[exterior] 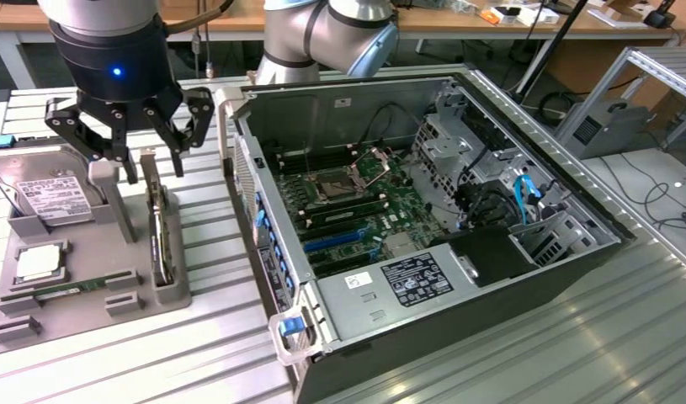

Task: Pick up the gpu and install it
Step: 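Pick up the gpu and move the gpu toward the slot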

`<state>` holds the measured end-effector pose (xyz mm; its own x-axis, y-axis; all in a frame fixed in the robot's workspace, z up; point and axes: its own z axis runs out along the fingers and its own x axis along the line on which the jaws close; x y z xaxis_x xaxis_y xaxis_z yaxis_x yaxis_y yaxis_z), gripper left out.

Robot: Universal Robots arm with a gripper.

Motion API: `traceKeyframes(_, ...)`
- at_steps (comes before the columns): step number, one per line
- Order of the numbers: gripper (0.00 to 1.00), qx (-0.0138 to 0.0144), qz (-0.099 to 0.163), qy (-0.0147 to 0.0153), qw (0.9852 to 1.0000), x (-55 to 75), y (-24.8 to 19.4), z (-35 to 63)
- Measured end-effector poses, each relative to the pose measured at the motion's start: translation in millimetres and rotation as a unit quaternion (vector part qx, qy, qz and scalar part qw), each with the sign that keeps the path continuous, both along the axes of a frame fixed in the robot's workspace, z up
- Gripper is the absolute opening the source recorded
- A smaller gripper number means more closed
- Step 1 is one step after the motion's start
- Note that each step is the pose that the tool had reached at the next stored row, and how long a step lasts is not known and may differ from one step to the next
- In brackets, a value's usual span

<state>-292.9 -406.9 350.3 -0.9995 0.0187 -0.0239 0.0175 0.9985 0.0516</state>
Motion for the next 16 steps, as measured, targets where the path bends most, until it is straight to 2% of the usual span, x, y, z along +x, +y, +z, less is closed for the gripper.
traceKeyframes(16,0.51,0.0003,0.000,0.0000,1.0000,-0.2,-0.5,-7.8)
